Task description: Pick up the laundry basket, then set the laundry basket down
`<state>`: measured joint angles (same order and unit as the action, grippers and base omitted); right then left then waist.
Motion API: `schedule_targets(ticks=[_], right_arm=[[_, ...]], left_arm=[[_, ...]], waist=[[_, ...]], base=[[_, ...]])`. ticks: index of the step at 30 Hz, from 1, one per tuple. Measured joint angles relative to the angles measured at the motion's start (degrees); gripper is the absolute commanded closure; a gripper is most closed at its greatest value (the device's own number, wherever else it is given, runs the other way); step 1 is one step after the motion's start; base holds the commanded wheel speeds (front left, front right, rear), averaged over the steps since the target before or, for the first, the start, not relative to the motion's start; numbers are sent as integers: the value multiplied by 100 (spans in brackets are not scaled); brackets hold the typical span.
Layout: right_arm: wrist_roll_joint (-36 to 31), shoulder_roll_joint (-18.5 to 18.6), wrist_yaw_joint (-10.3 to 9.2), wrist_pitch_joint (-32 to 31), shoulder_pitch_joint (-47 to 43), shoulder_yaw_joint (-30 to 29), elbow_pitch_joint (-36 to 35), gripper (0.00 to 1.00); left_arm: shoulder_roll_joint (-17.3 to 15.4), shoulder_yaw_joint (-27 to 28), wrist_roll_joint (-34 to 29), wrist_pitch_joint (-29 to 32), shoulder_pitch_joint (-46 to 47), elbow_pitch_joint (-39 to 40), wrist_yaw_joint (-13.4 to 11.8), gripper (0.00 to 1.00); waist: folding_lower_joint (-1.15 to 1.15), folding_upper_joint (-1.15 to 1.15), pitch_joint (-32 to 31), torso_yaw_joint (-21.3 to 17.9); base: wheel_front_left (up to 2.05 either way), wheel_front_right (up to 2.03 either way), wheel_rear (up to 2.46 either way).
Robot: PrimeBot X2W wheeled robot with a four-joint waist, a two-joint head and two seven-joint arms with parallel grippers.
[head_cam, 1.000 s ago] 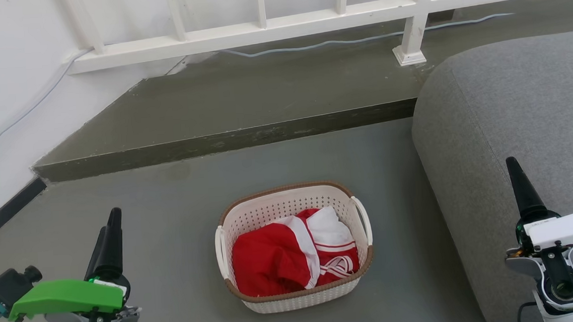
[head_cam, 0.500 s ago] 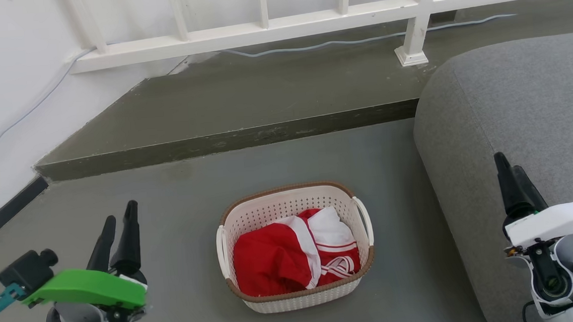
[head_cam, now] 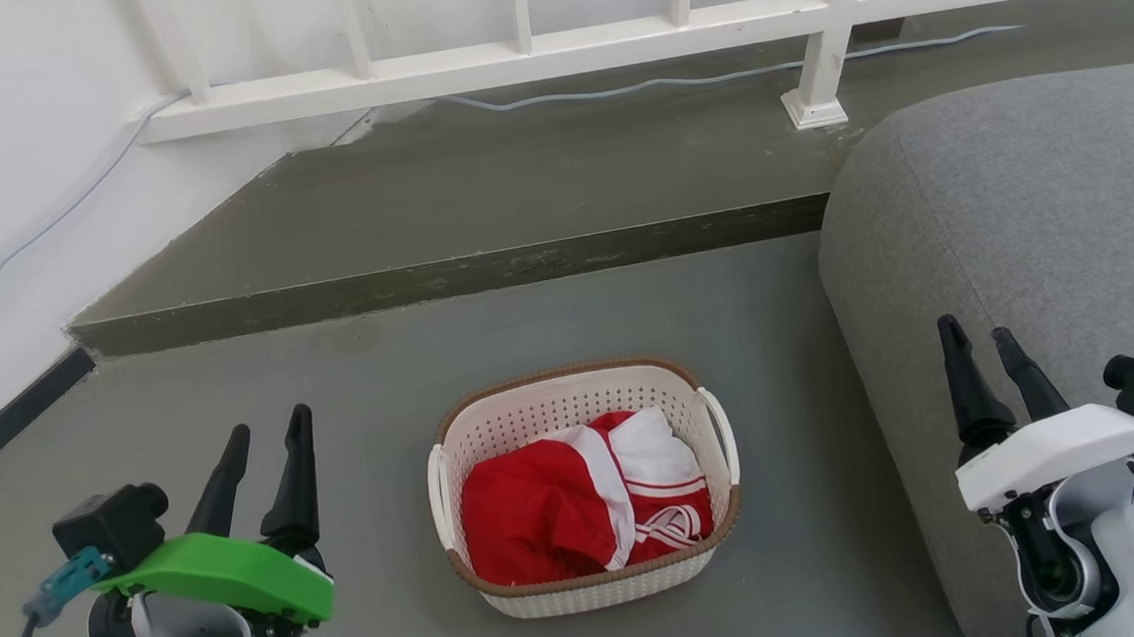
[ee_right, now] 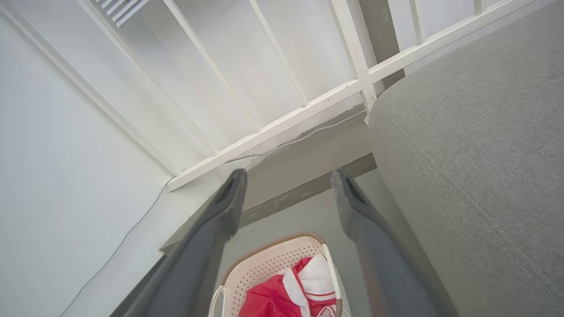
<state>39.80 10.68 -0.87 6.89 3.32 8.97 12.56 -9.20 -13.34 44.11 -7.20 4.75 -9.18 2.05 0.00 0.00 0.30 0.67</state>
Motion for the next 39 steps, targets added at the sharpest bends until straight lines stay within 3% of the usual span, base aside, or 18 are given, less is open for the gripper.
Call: schedule_targets(ticks=[39], right_arm=[[-2559,63,-537,702,-2,711,202,0]], left_arm=[[-43,-672,-2193,-694,-18,-130,-624,0]], waist=[[0,0,35,23]], base=[[0,0,0]])
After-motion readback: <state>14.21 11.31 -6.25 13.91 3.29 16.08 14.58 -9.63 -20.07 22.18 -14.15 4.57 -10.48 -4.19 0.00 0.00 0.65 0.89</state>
